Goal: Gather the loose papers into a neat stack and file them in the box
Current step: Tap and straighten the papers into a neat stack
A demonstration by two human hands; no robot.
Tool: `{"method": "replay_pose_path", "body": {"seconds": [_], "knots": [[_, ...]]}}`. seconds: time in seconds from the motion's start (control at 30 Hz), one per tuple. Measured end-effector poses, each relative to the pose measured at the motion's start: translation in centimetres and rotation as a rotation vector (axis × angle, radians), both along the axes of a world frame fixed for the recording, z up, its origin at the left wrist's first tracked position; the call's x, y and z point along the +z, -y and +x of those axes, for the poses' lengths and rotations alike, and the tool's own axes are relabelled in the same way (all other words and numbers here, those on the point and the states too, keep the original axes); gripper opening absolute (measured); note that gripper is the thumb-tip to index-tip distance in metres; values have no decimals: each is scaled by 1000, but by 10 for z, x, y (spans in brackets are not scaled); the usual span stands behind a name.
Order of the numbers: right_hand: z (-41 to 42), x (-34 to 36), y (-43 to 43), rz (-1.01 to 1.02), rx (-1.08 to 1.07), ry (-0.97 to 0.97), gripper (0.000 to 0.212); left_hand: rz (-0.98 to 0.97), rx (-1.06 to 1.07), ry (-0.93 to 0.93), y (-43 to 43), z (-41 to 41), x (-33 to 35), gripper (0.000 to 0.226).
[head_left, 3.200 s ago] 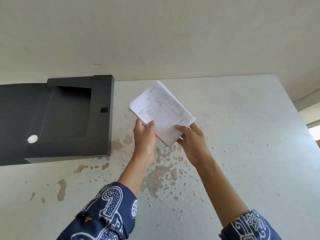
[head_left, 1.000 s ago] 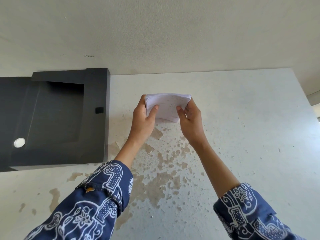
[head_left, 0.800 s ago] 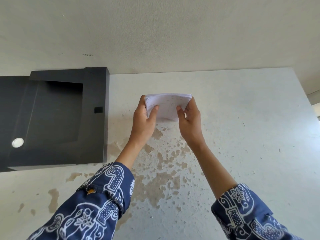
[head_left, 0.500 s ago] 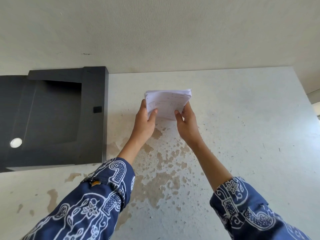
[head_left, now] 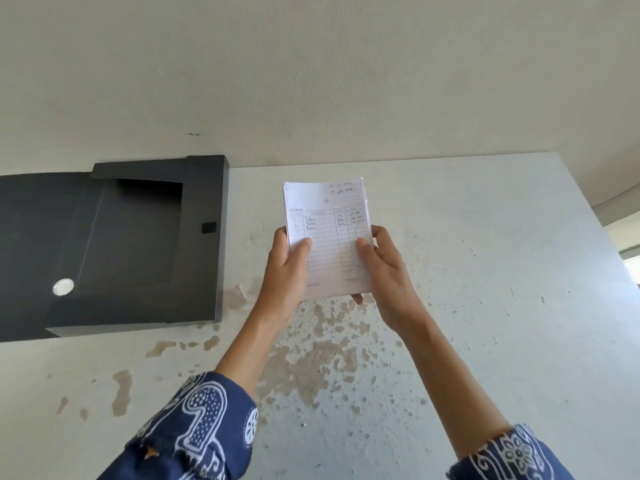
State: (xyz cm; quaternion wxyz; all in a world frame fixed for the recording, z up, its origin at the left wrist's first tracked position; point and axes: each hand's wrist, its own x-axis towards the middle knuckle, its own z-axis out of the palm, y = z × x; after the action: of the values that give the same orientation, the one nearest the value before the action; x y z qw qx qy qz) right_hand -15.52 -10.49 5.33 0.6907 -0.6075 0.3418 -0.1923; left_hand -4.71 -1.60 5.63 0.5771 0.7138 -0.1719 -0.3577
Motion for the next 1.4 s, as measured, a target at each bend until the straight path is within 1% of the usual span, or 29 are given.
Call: {"method": "replay_pose_path", "body": {"seconds": [0.1, 0.2, 0.33, 0.43, 0.5, 0.57, 0.63, 0.7, 0.73, 0.83, 0.93, 1.03, 1.17, 1.23, 1.33, 1.4], "knots": [[-11, 17, -13, -38, 25, -6, 13, -10, 3, -9, -14, -14, 17, 22], [-23, 35, -21, -39, 69, -6, 12, -11, -18, 28, -29, -22, 30, 20], [-33, 59, -25, 53, -35, 79, 21, -56, -86, 26, -48, -37, 47, 15], [-41, 74, -29, 65, -52, 147, 20, -115, -125, 6, -58, -47, 60, 15], [-48, 80, -33, 59, -18, 161, 17, -147, -100, 7, -61, -50, 69, 21], [-55, 84, -40, 63, 20, 165, 17, -190, -66, 6, -64, -50, 78, 31], [-59, 85, -48, 69, 41, 182, 27, -210, -62, 57, -67, -50, 83, 38], [-61, 86, -55, 54, 59, 203, 40, -200, -79, 121, -71, -53, 86, 36], [-62, 86, -57, 38, 66, 208, 43, -190, -79, 140, -73, -55, 86, 32], [-64, 84, -63, 11, 69, 204, 37, -157, -38, 169, -78, -62, 84, 22], [-67, 79, -68, 16, 56, 170, 31, -137, 5, 168, -82, -67, 82, 20], [-68, 74, -73, 31, 52, 167, 32, -115, 24, 176, -85, -69, 81, 20], [-69, 73, -75, 37, 82, 205, 31, -113, 81, 133, -92, -75, 81, 21], [-67, 71, -75, 22, 87, 207, 31, -100, 129, 49, -96, -78, 81, 23], [-62, 67, -77, -5, 80, 206, 30, -48, 130, -66, -107, -83, 77, 28], [-57, 64, -78, -4, 81, 211, 31, -29, 129, -119, -118, -88, 74, 24]]}}
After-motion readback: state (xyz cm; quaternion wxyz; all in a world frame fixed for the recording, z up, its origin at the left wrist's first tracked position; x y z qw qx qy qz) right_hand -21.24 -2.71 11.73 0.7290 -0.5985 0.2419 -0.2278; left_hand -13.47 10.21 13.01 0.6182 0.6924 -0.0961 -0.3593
